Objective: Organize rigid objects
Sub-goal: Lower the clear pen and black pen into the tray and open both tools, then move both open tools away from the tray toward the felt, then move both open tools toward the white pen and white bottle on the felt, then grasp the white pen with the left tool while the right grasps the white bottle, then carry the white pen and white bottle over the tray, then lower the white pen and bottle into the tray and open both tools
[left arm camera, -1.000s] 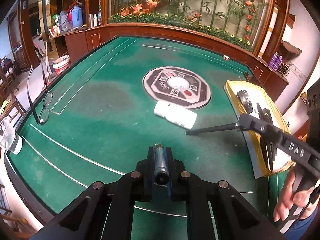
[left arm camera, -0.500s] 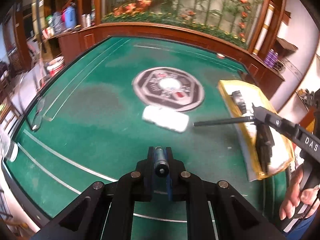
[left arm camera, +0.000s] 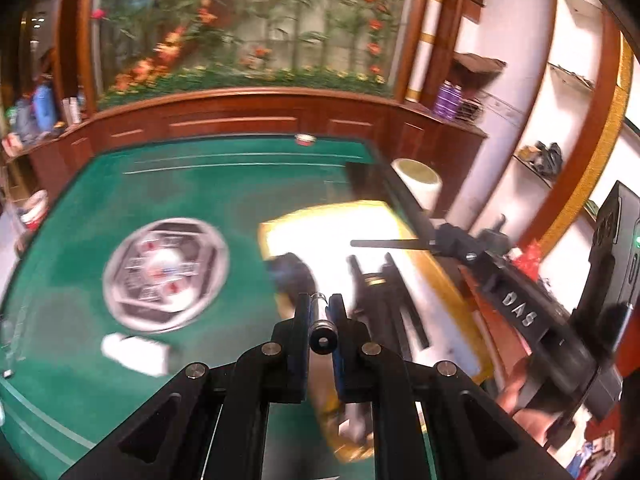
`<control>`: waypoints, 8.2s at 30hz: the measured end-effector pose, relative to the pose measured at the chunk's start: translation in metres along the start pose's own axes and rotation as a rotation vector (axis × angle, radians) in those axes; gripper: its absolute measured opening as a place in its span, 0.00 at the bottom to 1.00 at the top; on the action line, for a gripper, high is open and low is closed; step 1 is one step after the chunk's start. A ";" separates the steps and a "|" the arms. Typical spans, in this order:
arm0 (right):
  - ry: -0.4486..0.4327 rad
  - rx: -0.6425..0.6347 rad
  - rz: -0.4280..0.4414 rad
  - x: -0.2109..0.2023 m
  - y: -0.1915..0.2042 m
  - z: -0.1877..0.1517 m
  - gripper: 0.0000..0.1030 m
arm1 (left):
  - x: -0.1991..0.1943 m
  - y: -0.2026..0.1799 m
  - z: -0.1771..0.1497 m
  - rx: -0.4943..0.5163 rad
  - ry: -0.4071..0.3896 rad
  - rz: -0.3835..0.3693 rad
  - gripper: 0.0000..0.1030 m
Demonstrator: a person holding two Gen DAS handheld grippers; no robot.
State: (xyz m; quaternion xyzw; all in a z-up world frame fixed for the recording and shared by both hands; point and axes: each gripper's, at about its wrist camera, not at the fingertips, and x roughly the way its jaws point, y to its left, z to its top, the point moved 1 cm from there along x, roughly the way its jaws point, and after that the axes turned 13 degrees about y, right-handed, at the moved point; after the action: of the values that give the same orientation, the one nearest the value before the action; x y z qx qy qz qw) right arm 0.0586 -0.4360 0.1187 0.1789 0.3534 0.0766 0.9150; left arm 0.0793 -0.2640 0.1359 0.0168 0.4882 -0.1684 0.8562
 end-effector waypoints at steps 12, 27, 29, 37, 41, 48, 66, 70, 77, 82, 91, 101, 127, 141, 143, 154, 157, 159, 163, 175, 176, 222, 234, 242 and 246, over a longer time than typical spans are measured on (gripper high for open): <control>0.205 0.002 -0.131 0.041 -0.007 -0.015 0.16 | 0.060 -0.019 -0.030 0.056 0.177 -0.044 0.09; 0.072 -0.232 -0.024 0.021 0.056 -0.035 0.48 | -0.054 0.045 -0.115 0.050 0.073 -0.059 0.62; 0.113 -0.334 0.067 0.022 0.082 -0.048 0.48 | -0.072 0.067 -0.131 0.021 0.045 -0.060 0.62; 0.539 -0.992 0.301 0.042 0.183 -0.170 0.48 | -0.126 0.150 -0.182 -0.097 -0.055 -0.018 0.69; 0.680 -1.147 0.319 0.054 0.203 -0.201 0.48 | -0.125 0.178 -0.188 -0.172 -0.058 -0.015 0.69; 0.742 -1.272 0.302 0.062 0.221 -0.222 0.48 | -0.115 0.192 -0.193 -0.202 -0.041 -0.017 0.69; 0.577 -1.137 0.188 0.091 0.242 -0.206 0.40 | -0.110 0.207 -0.197 -0.238 -0.024 -0.015 0.69; 0.541 -0.927 0.180 0.108 0.234 -0.177 0.40 | -0.109 0.211 -0.200 -0.242 -0.021 -0.007 0.69; 0.446 -0.603 0.298 0.092 0.195 -0.124 0.40 | -0.104 0.224 -0.202 -0.273 -0.010 -0.029 0.69; 0.441 -0.436 0.358 0.091 0.166 -0.107 0.40 | -0.093 0.233 -0.200 -0.298 0.016 -0.055 0.69; 0.457 -0.406 0.396 0.086 0.155 -0.102 0.41 | -0.069 0.191 -0.201 -0.019 0.091 0.001 0.69; 0.455 -0.388 0.432 0.082 0.154 -0.097 0.45 | -0.068 0.100 -0.238 0.565 0.185 0.020 0.69; 0.402 -0.319 0.410 0.082 0.137 -0.085 0.45 | -0.008 0.148 -0.202 0.321 0.310 0.076 0.28; 0.451 -0.364 0.320 0.107 0.163 -0.075 0.50 | 0.010 0.173 -0.169 0.079 0.295 0.191 0.67; 0.474 -0.405 0.288 0.118 0.176 -0.073 0.52 | 0.013 0.178 -0.165 0.023 0.287 0.133 0.45; 0.591 -0.639 0.132 0.190 0.228 -0.092 0.43 | 0.001 0.185 -0.172 -0.068 0.236 0.111 0.07; 0.588 -0.652 0.134 0.188 0.229 -0.100 0.34 | 0.002 0.186 -0.169 -0.088 0.229 0.109 0.07; 0.581 -0.631 0.138 0.181 0.227 -0.102 0.34 | 0.003 0.189 -0.168 -0.112 0.221 0.098 0.07; 0.558 -0.569 0.179 0.156 0.215 -0.105 0.34 | -0.002 0.195 -0.165 -0.149 0.186 0.066 0.07; 0.492 -0.458 0.287 0.108 0.183 -0.101 0.34 | -0.015 0.177 -0.149 -0.125 0.111 0.071 0.07; 0.492 -0.448 0.291 0.106 0.180 -0.100 0.34 | -0.014 0.174 -0.148 -0.119 0.106 0.071 0.07; 0.292 0.049 -0.141 0.075 -0.032 -0.025 0.34 | 0.083 -0.008 -0.026 0.132 0.134 -0.117 0.07; 0.295 0.047 -0.142 0.076 -0.034 -0.024 0.34 | 0.087 -0.010 -0.031 0.119 0.166 -0.133 0.07; 0.293 0.055 -0.150 0.076 -0.034 -0.026 0.34 | 0.086 -0.013 -0.034 0.144 0.149 -0.106 0.07; 0.284 0.054 -0.156 0.073 -0.034 -0.027 0.34 | 0.086 -0.017 -0.036 0.161 0.139 -0.096 0.07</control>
State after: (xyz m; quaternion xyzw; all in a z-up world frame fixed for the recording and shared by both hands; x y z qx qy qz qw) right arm 0.0949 -0.4403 0.0419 0.1629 0.4940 0.0205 0.8538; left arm 0.0841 -0.2968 0.0468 0.0735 0.5318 -0.2463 0.8069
